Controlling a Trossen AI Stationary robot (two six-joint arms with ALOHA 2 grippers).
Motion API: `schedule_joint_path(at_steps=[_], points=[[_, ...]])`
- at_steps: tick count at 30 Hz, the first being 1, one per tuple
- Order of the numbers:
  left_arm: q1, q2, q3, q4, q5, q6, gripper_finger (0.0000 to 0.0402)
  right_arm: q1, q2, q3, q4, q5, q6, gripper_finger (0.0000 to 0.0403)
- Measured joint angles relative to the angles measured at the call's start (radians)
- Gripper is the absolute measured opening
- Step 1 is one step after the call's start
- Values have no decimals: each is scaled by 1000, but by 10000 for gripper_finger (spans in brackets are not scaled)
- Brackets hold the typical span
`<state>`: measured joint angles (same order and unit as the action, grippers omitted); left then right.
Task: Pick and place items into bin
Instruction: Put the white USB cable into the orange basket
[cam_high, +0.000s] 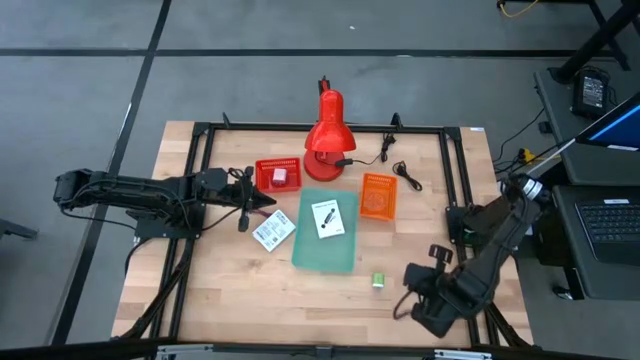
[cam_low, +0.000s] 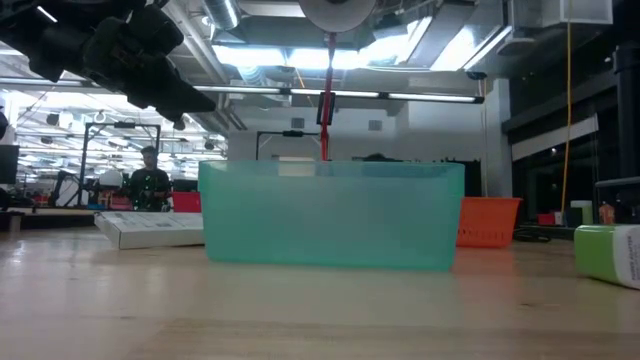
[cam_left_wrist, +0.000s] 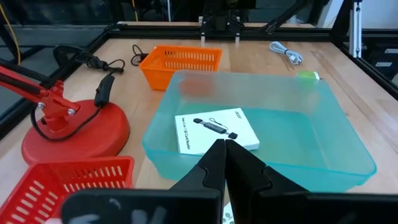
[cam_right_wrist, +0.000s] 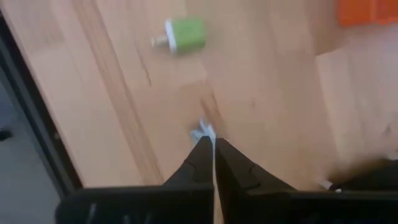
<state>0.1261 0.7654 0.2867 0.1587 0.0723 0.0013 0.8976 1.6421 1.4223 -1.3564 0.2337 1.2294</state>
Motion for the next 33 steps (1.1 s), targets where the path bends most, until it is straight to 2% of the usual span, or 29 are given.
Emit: schedule_joint_path(at_steps=[5, 12, 16, 22, 33], points=[[0, 0, 0, -2, 0, 21, 4, 62, 1, -69, 56, -9, 6, 0], [0, 0, 0, -5, 0, 12, 4, 90, 0, -117, 71, 27, 76, 4], [0, 0, 0, -5, 0, 12, 2, 92, 0, -195, 175, 25, 71, 19], [0, 0, 0, -5, 0, 11, 6, 97, 0, -270, 304, -75, 71, 67], [0, 0, 0, -6, 0, -41, 5, 98, 0, -282, 240, -78, -44, 169]])
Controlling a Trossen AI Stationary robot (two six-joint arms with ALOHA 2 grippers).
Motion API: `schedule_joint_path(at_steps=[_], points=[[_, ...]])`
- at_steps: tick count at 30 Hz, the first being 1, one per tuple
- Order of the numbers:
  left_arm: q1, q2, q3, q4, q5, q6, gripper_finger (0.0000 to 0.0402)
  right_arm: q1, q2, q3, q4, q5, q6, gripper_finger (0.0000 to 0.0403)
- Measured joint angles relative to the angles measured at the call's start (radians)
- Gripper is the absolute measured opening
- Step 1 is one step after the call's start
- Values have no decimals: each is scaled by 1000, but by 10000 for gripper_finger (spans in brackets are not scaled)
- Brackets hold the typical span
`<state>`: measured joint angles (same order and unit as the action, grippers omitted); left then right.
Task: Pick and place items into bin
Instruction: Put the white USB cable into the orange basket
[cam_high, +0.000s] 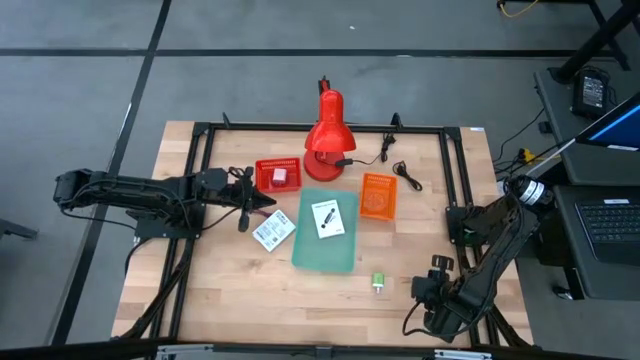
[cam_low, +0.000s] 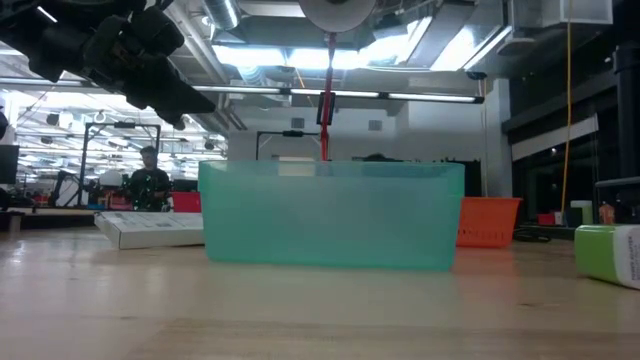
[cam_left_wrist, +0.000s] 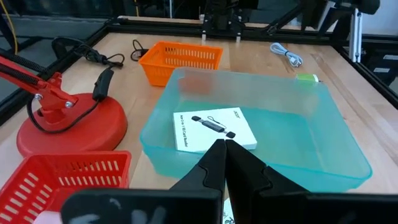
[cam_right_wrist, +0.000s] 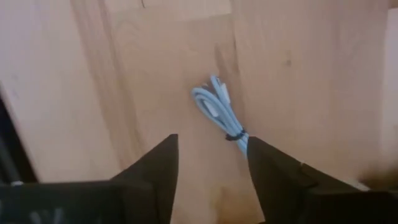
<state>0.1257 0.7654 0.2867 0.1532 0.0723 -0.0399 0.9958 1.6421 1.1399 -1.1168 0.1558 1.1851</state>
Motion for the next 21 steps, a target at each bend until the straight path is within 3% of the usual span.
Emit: schedule_joint_path(at_steps=[7, 21], points=[[0, 0, 0, 0, 0, 0, 3, 0, 0, -2, -45, 0, -15, 201], [0, 0, 0, 0, 0, 0, 2, -5, 66, -2, -41, 1, -43, 194]])
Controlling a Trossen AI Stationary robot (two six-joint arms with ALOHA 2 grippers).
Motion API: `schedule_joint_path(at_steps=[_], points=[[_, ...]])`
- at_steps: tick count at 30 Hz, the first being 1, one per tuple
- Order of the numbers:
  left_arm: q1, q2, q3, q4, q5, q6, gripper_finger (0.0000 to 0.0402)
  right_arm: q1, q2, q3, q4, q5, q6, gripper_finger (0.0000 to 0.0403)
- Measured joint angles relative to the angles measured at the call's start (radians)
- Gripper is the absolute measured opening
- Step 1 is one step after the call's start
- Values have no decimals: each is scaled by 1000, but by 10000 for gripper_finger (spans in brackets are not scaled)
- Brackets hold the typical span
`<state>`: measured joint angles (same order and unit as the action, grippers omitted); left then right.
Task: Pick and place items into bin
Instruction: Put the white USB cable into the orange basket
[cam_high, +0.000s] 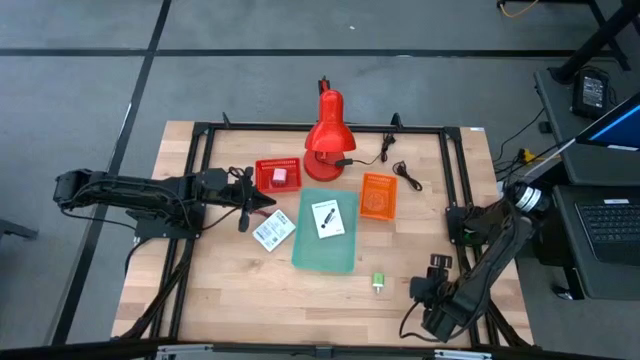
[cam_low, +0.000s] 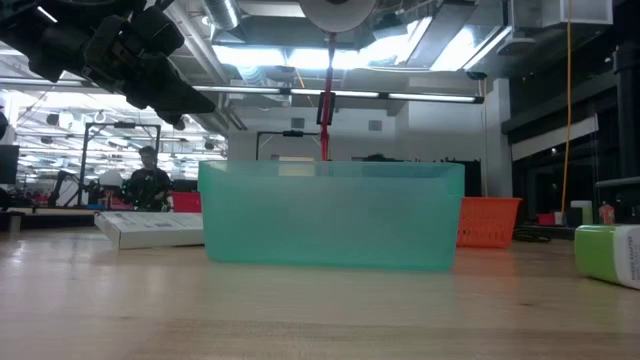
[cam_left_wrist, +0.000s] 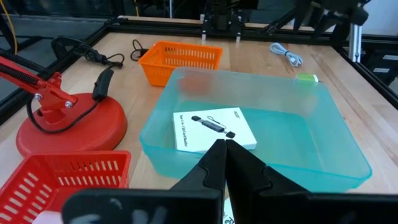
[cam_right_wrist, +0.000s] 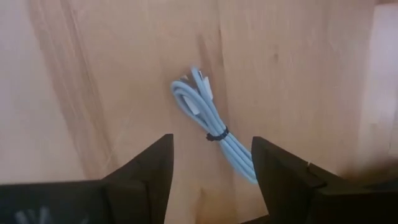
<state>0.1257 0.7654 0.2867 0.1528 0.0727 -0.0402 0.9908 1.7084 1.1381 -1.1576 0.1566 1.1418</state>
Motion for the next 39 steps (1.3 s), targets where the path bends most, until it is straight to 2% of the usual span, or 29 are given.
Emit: schedule_joint_path(at_steps=[14, 26, 39], points=[[0, 0, 0, 0, 0, -18, 2, -45, 83, 0, -9, -1, -55, 194], [0, 0, 0, -27, 1, -28, 3, -92, 83, -3, 50, -72, -99, 194], [0, 0, 0, -52, 1, -27, 3, -110, 74, -170, 246, -129, -103, 193]])
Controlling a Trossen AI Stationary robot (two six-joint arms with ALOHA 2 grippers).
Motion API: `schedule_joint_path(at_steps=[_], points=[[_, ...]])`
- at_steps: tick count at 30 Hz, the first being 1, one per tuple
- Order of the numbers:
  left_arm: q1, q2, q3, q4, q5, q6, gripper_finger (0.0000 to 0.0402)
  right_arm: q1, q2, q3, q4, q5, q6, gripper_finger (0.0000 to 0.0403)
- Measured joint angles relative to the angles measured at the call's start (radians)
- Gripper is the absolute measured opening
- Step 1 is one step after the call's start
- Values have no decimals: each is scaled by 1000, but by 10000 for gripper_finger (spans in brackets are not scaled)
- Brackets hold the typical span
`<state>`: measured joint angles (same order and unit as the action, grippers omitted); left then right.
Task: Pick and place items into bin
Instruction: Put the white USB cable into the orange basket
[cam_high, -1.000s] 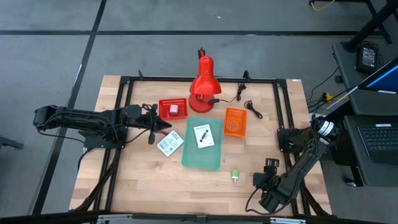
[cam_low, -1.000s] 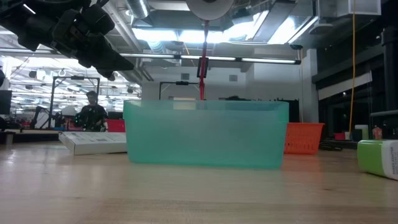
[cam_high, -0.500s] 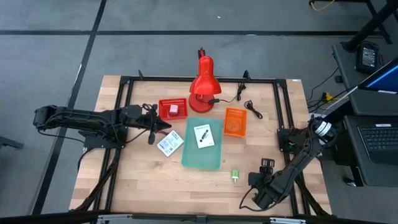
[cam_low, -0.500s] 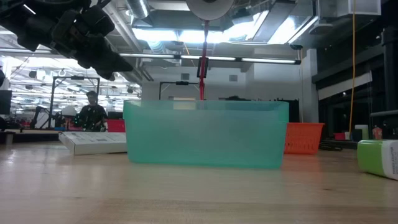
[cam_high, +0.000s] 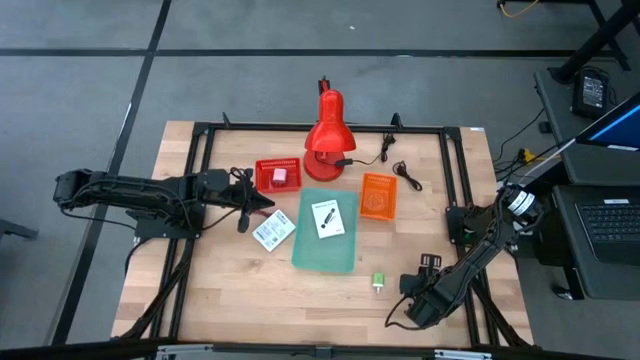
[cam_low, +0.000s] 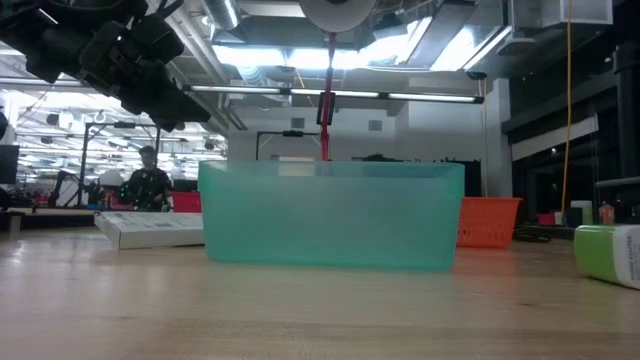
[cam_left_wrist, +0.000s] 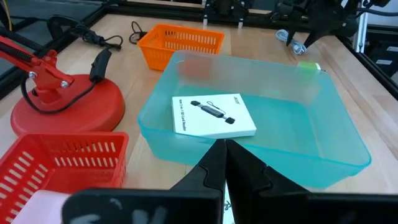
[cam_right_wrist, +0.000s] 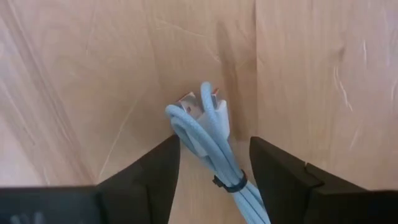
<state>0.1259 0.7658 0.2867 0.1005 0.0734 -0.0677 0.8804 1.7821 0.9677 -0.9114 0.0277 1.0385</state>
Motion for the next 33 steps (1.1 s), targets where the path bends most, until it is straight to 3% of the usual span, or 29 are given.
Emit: schedule_joint_path(at_steps=[6, 18, 27, 33], points=[[0, 0, 0, 0, 0, 2, 5, -5, 2, 1, 8, -11, -26, 170], [0, 0, 0, 0, -1, 2, 4, -4, -22, -3, 32, -17, 44, 14], [0, 0, 0, 0, -1, 2, 2, -11, -106, -8, 18, 80, 114, 7], [0, 0, 0, 1, -1, 2, 5, -46, -237, -7, -18, 186, 137, 4]])
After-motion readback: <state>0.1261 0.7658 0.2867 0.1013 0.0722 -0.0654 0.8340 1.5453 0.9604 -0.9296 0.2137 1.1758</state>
